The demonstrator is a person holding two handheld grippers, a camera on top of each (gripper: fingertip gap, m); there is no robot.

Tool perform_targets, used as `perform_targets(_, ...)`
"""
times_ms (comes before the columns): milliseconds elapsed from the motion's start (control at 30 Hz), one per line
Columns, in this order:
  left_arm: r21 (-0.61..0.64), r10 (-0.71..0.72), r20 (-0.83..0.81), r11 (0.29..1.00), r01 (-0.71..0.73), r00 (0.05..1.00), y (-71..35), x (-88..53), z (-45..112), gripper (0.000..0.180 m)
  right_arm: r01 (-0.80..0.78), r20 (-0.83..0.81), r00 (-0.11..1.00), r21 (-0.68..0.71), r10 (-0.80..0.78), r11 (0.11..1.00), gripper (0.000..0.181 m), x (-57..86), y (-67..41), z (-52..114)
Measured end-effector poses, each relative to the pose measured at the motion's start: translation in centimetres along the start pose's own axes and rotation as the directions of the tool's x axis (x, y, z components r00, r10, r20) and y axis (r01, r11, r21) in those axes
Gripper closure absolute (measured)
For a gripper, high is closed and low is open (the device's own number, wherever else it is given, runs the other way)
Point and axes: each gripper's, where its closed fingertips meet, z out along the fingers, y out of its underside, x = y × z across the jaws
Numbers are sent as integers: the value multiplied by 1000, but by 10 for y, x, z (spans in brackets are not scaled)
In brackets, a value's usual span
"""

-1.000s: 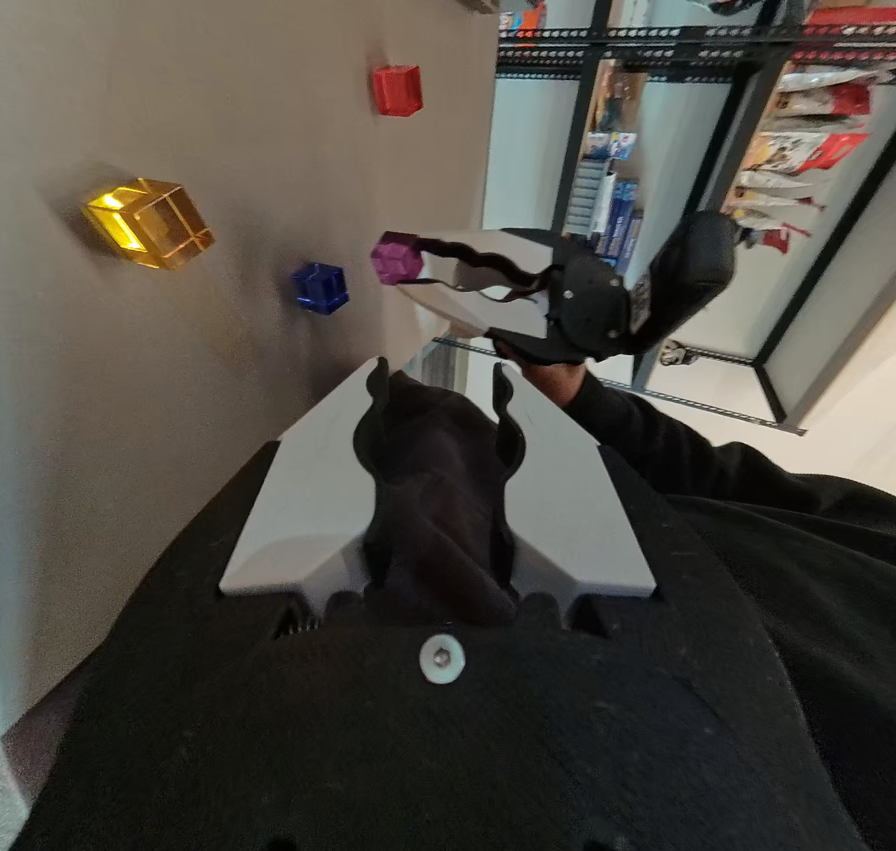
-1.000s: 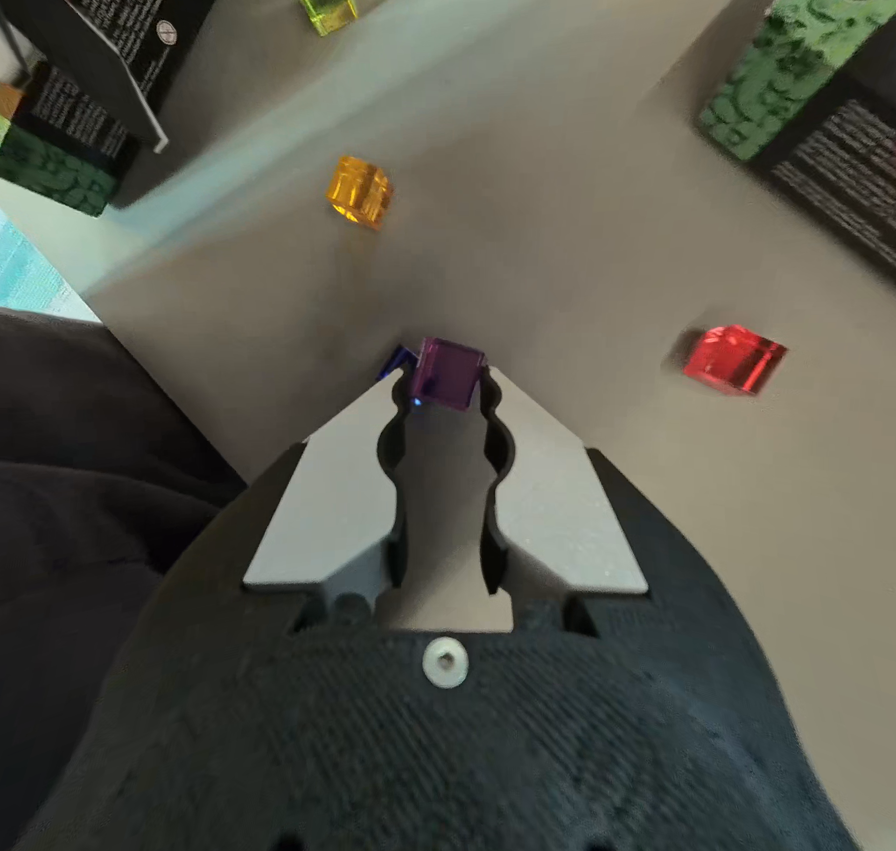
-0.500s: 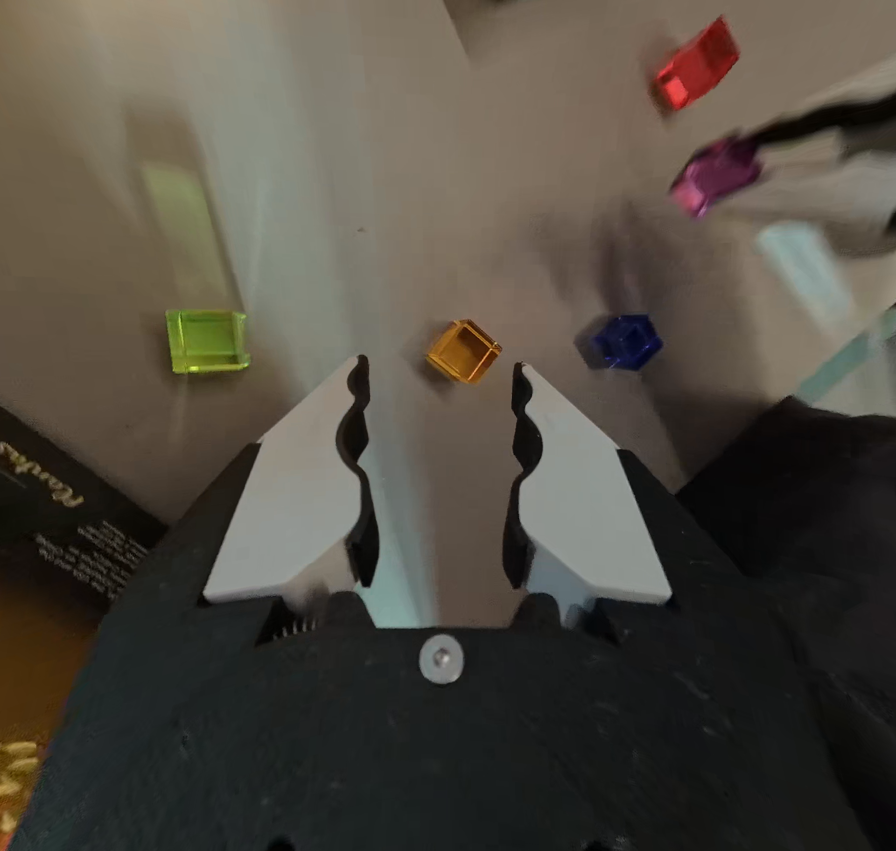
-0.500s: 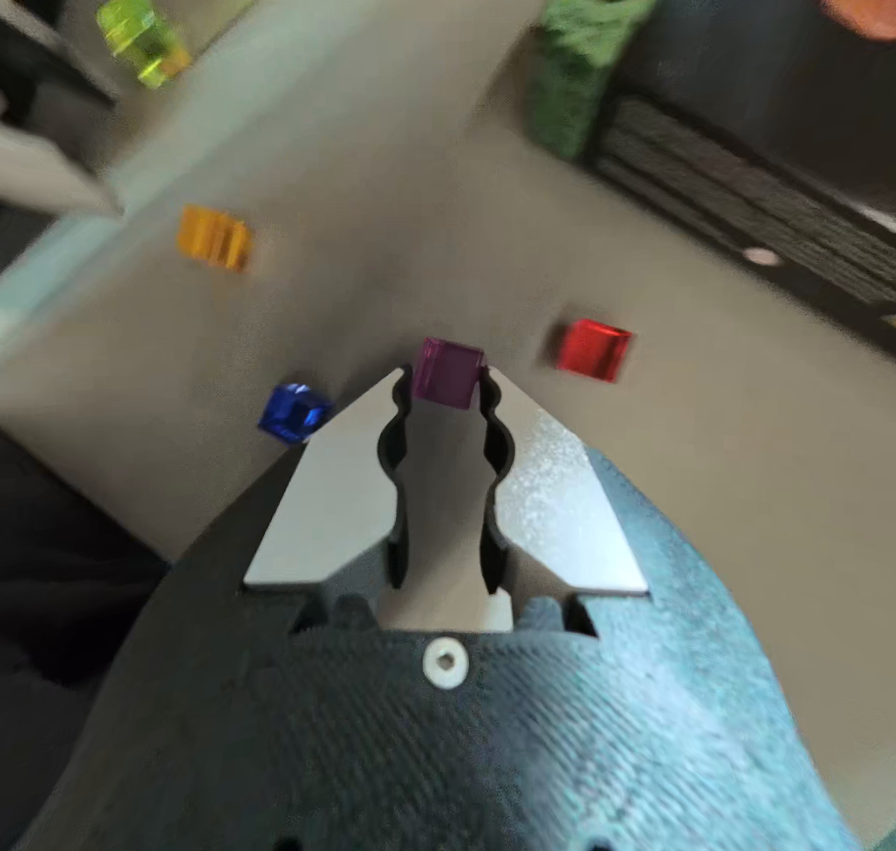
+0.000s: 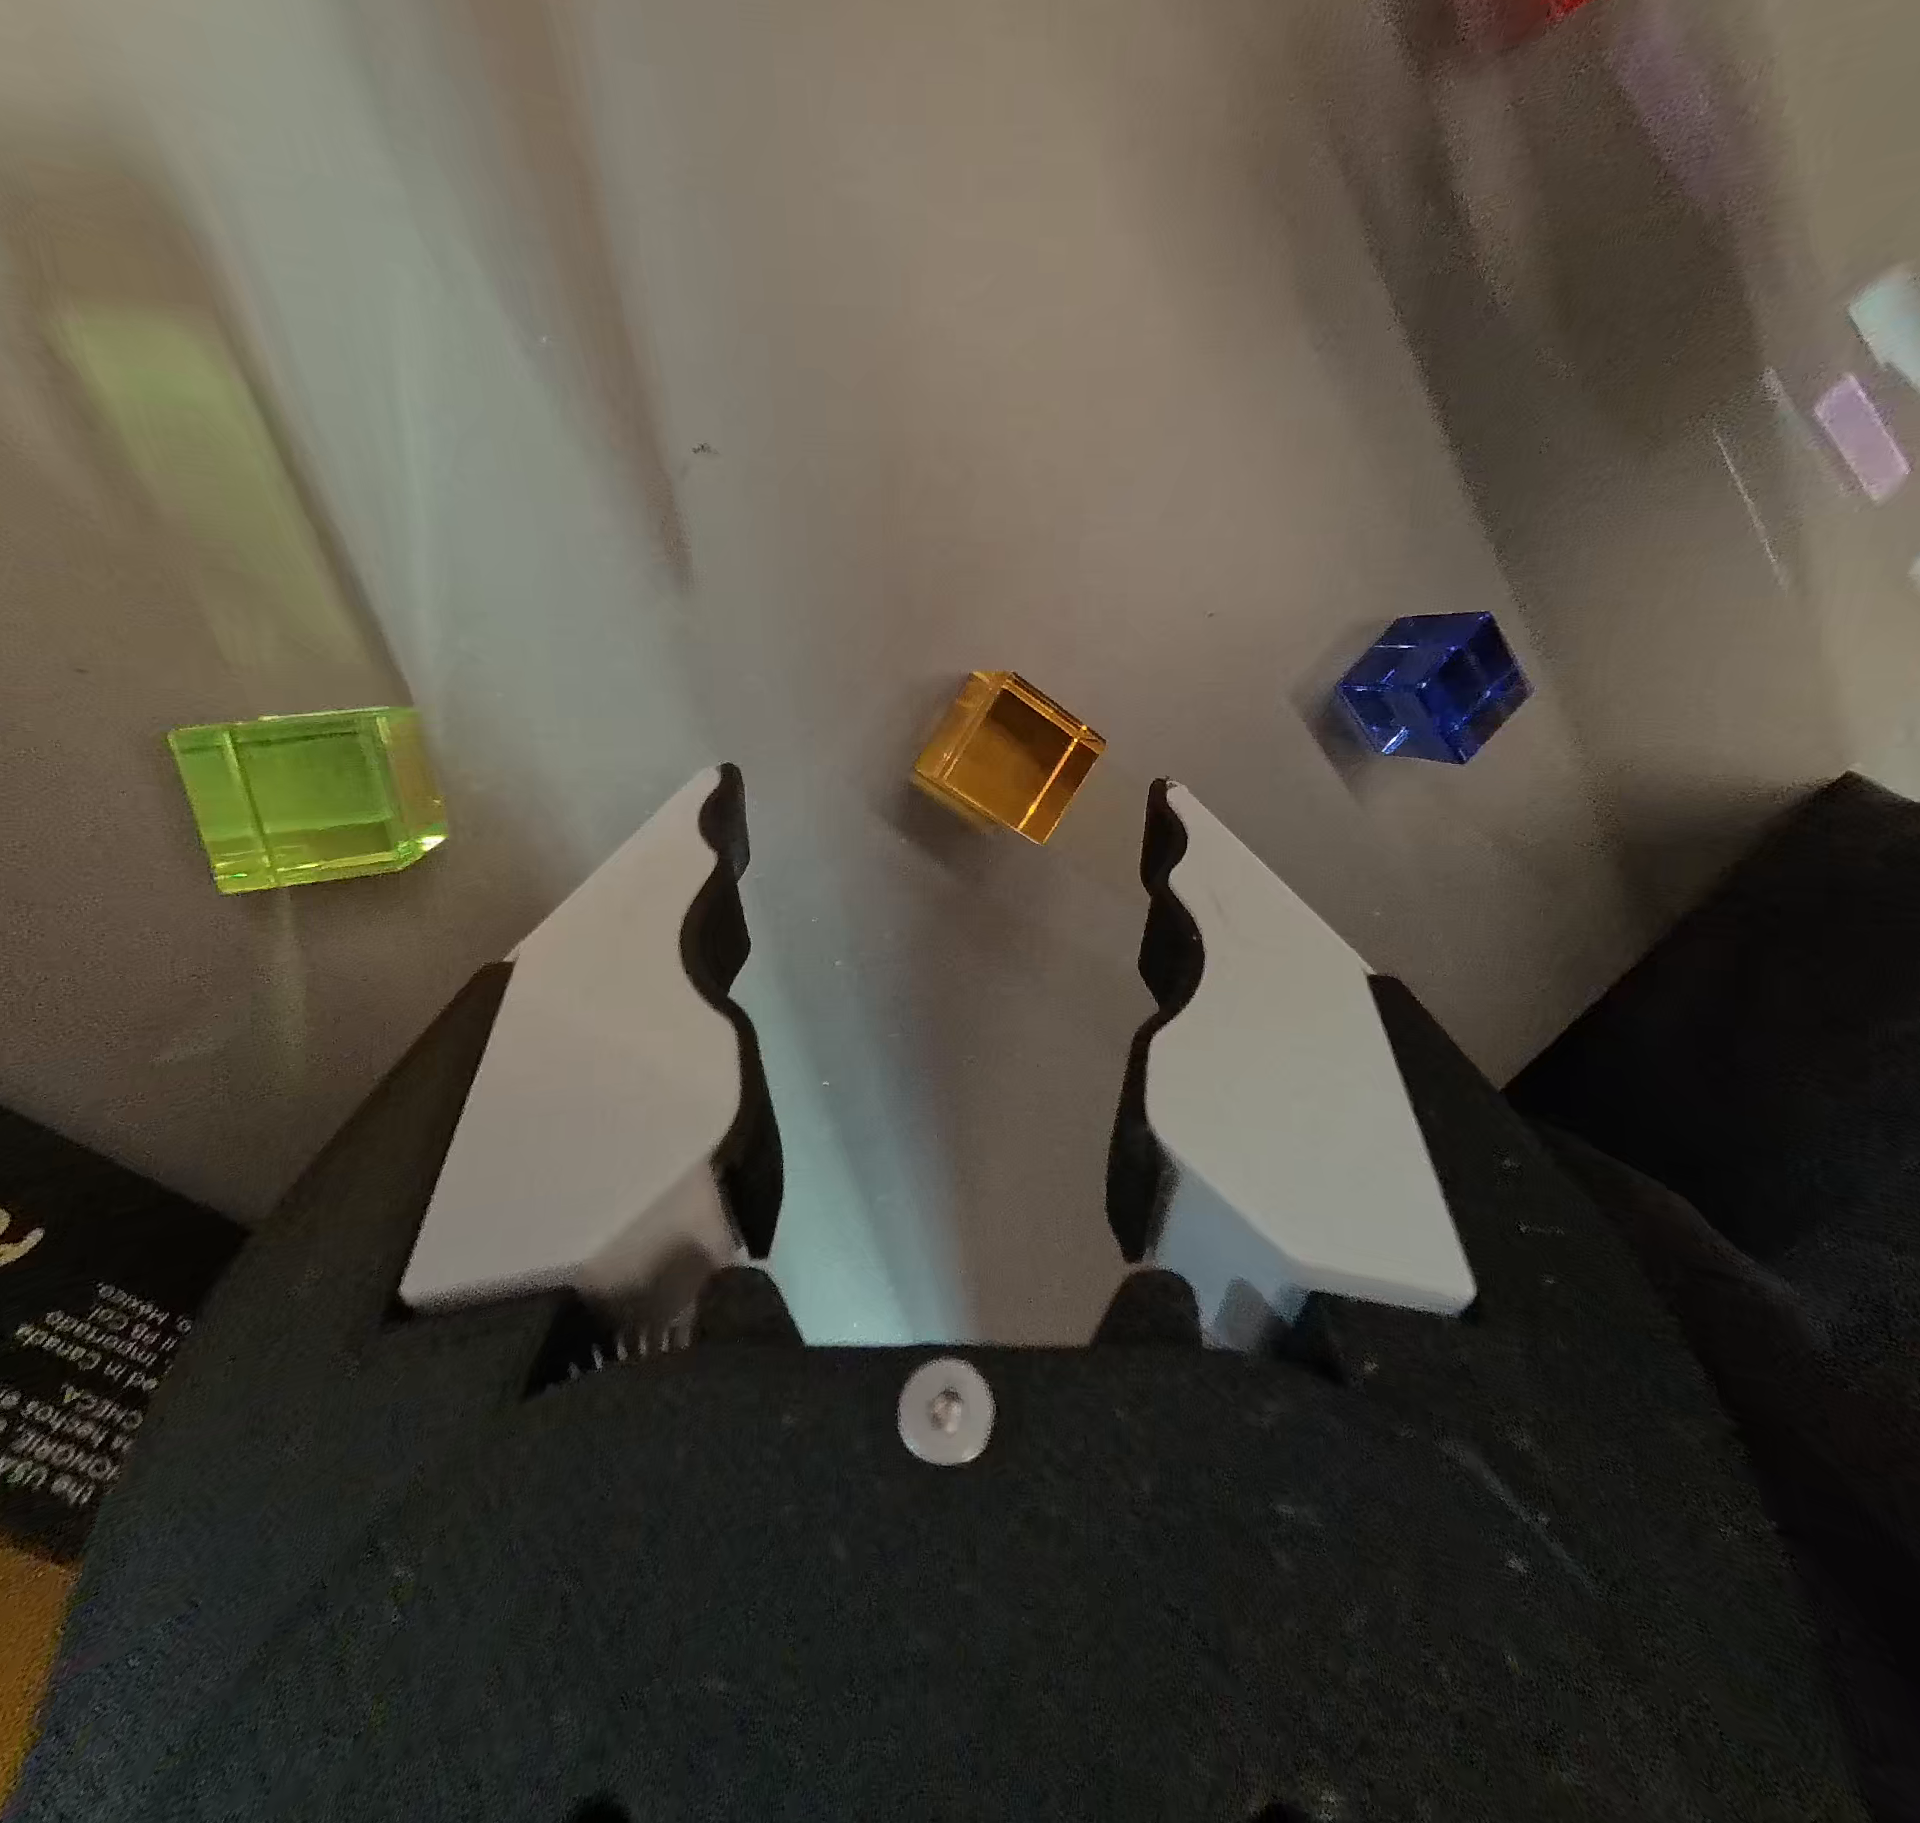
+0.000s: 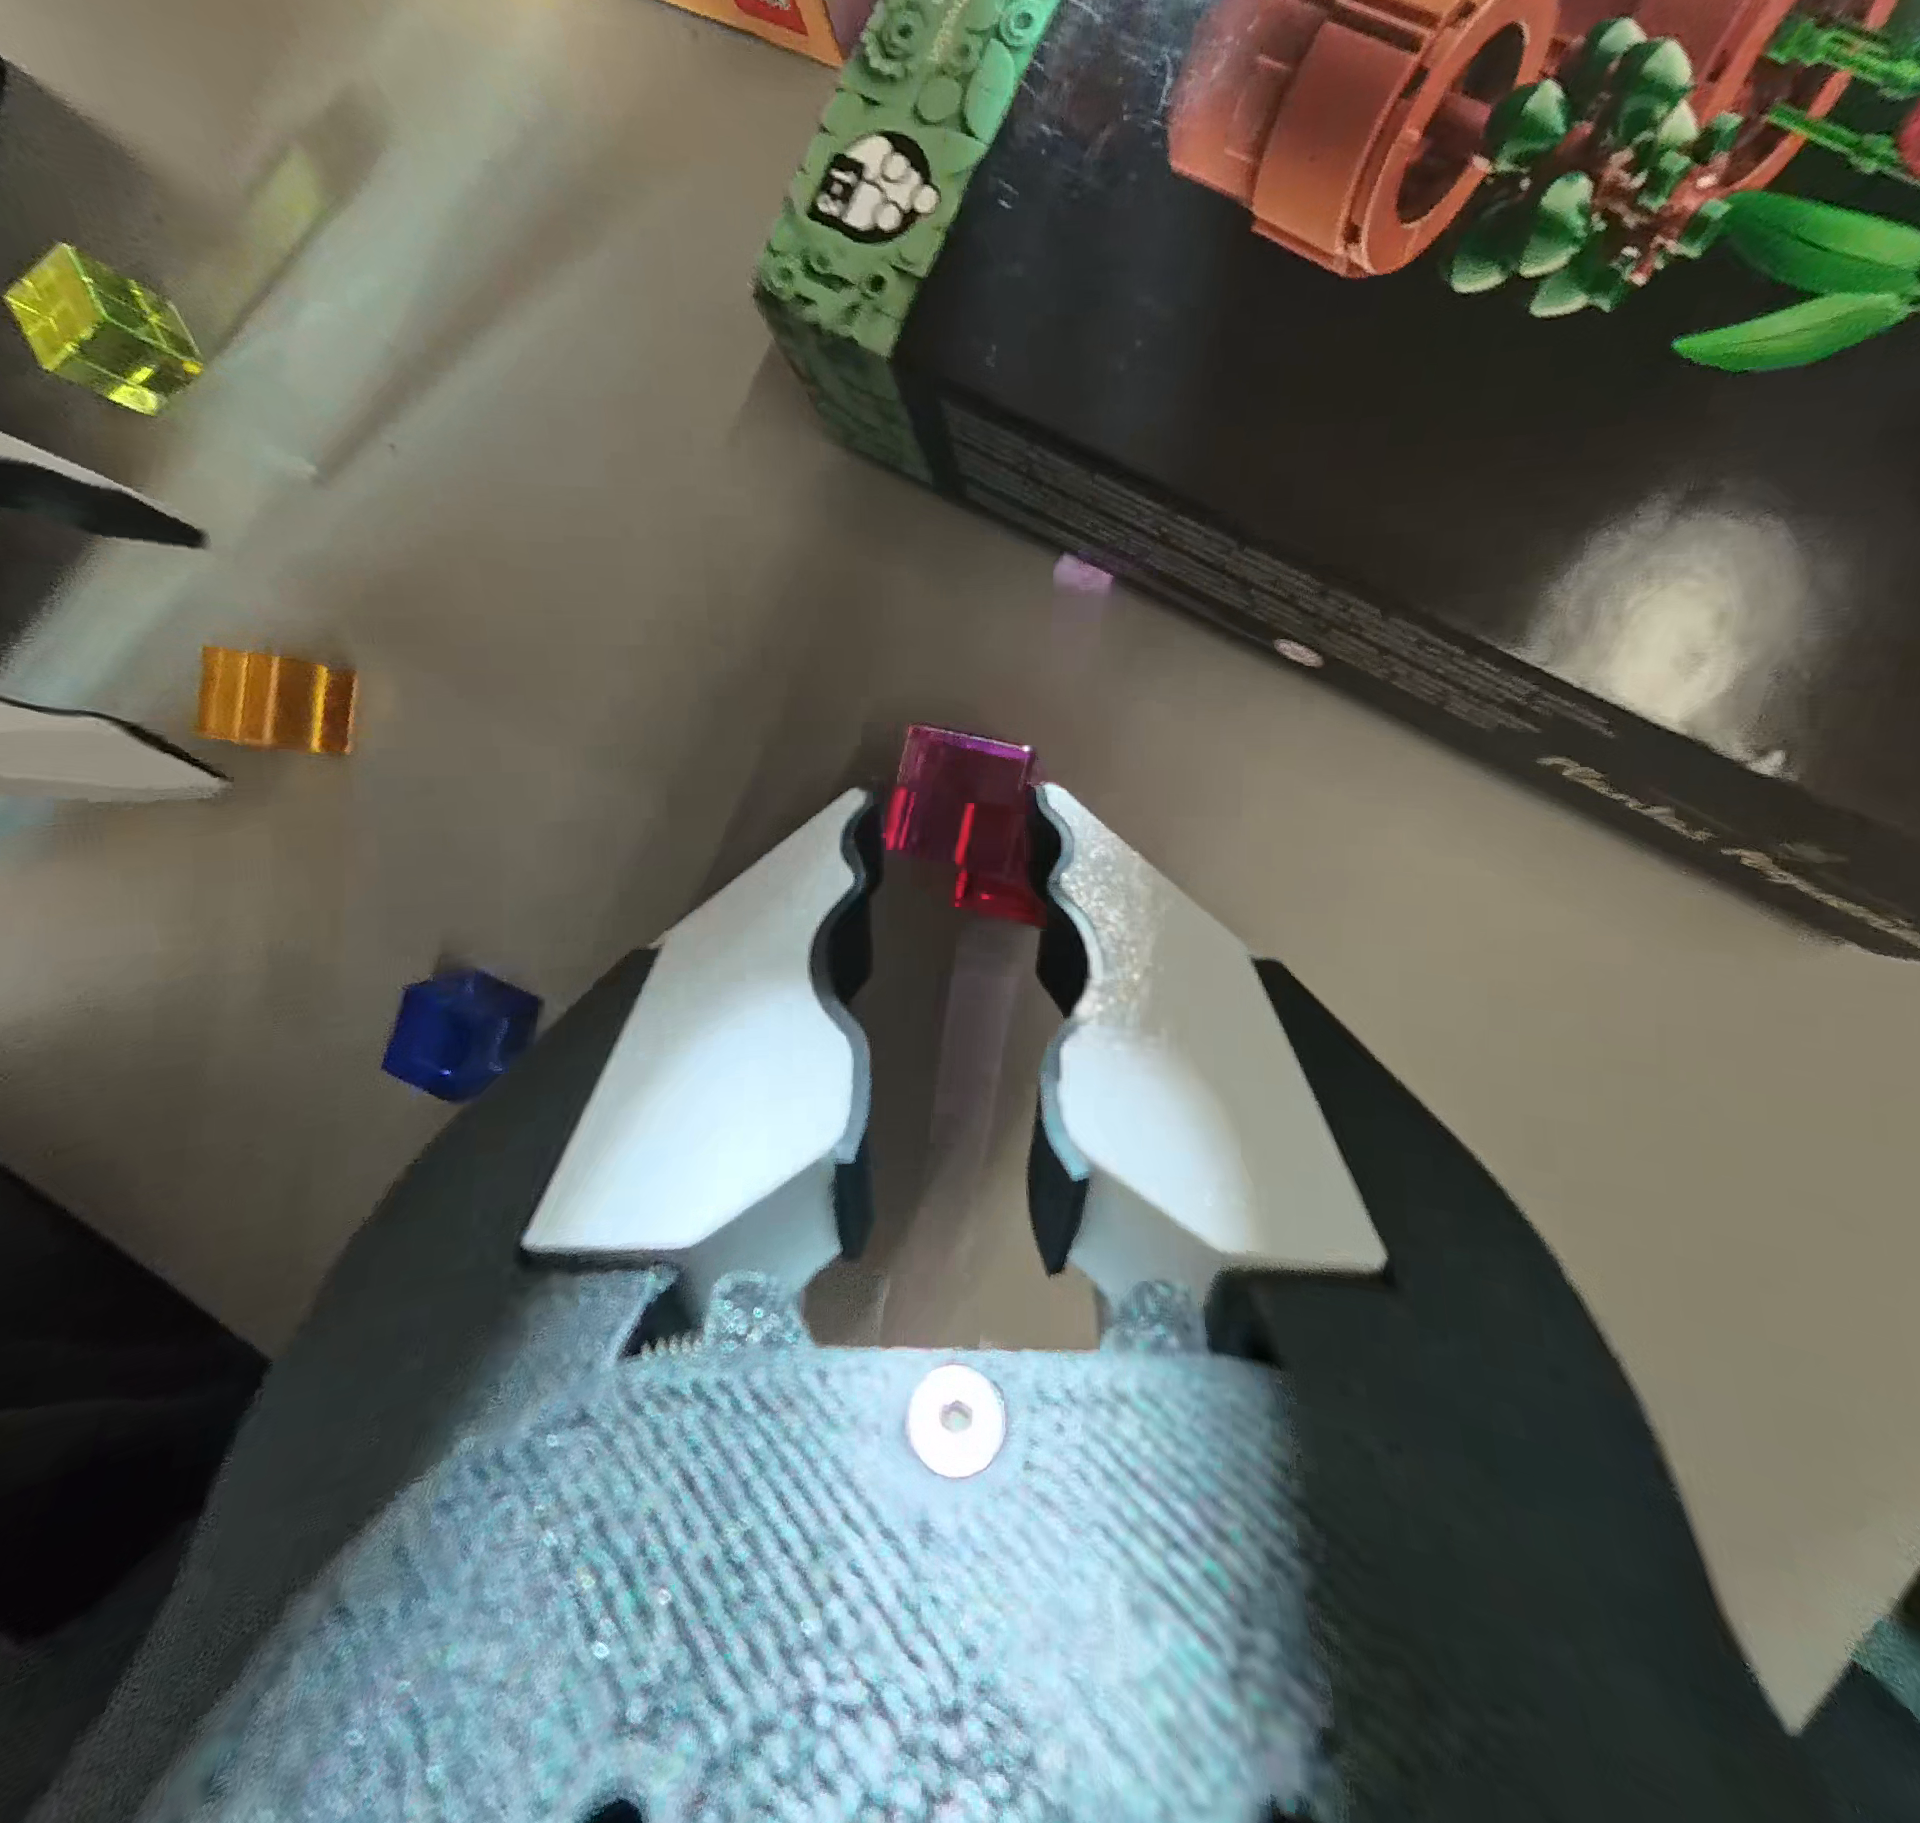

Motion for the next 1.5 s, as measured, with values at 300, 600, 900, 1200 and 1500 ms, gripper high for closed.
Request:
perform_targets(300, -20, 54, -88, 998, -56, 995, 2, 16, 10, 153, 128, 139, 982, 25, -131, 991, 155, -73, -9, -6)
perform_targets(600, -35, 186, -153, 981, -193, 971, 14, 40, 15, 154, 323, 291, 904, 14, -313, 946, 155, -145, 10, -4)
perform_targets(900, 68, 87, -98, 994, -80, 991, 10, 20, -12, 132, 525, 377, 782, 32, -496, 851, 155, -191, 16, 15)
perform_targets(1200, 204, -185, 121, 966, 158, 975, -1, -46, -45, 132, 551, 381, 771, 4, -511, 835, 147, -197, 22, 34)
perform_targets(1500, 200, -269, 243, 954, 223, 932, -8, -97, -36, 125, 445, 276, 865, -40, -418, 895, 138, -154, 50, -3)
